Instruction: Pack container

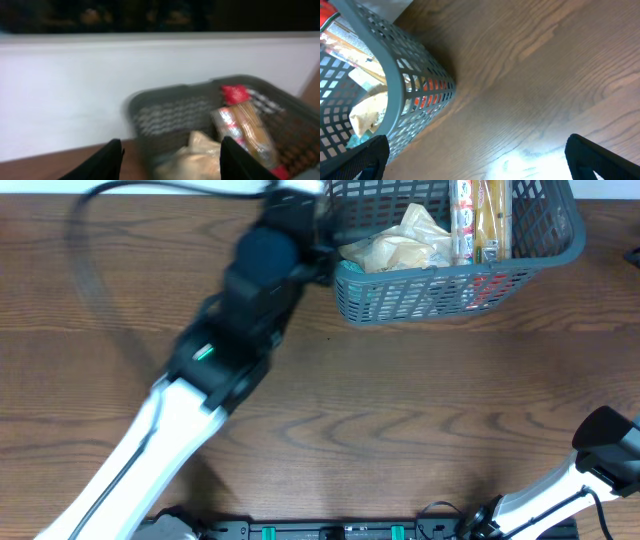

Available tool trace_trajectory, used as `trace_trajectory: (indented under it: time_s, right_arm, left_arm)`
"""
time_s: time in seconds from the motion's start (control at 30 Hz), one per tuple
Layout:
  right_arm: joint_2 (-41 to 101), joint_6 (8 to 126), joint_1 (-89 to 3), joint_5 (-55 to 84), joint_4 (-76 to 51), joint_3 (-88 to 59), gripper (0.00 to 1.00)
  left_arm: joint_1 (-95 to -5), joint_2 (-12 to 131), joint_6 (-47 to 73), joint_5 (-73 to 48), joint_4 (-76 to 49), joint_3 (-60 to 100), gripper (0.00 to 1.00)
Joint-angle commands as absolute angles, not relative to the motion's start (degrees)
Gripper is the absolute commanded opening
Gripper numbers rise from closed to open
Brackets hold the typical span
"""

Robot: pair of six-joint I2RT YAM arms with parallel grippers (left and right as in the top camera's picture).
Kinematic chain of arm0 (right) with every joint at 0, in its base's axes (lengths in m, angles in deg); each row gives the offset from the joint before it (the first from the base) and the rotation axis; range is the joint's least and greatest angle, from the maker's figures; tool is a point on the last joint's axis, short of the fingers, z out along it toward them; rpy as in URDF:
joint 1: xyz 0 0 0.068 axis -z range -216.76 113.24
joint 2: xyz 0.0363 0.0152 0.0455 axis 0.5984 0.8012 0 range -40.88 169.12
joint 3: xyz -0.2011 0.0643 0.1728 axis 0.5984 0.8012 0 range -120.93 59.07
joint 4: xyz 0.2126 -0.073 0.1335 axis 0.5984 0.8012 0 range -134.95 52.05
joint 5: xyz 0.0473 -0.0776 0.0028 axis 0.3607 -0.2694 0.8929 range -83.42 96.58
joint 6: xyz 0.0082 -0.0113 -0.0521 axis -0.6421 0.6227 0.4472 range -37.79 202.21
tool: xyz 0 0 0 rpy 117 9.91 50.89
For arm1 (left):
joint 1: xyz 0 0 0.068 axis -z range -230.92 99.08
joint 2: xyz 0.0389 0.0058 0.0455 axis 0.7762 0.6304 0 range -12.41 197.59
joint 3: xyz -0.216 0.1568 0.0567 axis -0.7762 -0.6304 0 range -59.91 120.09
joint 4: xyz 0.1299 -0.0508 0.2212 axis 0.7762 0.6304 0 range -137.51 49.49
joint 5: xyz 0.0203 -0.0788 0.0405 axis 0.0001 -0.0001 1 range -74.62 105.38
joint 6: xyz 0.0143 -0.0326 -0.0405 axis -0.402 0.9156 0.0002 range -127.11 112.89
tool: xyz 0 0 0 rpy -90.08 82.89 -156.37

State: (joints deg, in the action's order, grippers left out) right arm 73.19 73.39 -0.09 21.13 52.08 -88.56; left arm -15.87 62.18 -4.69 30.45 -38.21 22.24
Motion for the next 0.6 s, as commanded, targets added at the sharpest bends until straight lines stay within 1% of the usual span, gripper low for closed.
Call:
trace_trajectory:
  time_s: [0.0, 0.17, 0.2, 0.23, 0.3, 0.37, 0.43, 0.5, 0.57]
  right_arm:
    - [68.8, 75.8, -0.4, 22.1, 52.1, -88.7, 0.99]
    - [63.7, 77.2, -0.5, 22.6, 52.3, -88.7, 0.99]
    - [62.7, 77.2, -0.5, 23.4, 52.3, -88.7, 0.99]
    - [61.8, 77.3, -0.5, 24.2, 52.3, -88.6, 0.99]
    - [59.7, 78.7, -0.5, 26.7, 52.4, -88.5, 0.98]
    - [57.6, 78.7, -0.9, 27.7, 52.3, -88.1, 0.99]
    - [55.3, 79.1, -1.9, 27.9, 52.4, -87.2, 0.99]
    - [52.4, 79.1, -3.4, 27.9, 52.3, -85.2, 0.99]
    - [49.6, 79.2, -5.3, 27.9, 52.3, -82.5, 0.99]
  left_arm:
    - [-15.9, 55.5, -7.8, 40.1, -33.0, 23.7, 0.52]
    - [-15.9, 47.6, -7.8, 41.4, -22.3, 23.7, 0.54]
    - [-15.9, 46.4, -7.8, 42.1, -20.1, 23.7, 0.59]
    - [-15.9, 45.1, -7.8, 42.8, -17.6, 23.7, 0.63]
    - [-15.9, 43.0, -7.8, 44.5, -13.3, 23.7, 0.65]
    - [-15.9, 41.3, -7.8, 45.5, -9.9, 23.7, 0.7]
    - [-15.9, 39.7, -7.8, 45.5, -7.4, 23.7, 0.76]
    - [-15.9, 38.5, -7.8, 45.5, -5.9, 23.7, 0.85]
    - [-15.9, 37.8, -7.8, 45.5, -5.0, 23.7, 0.91]
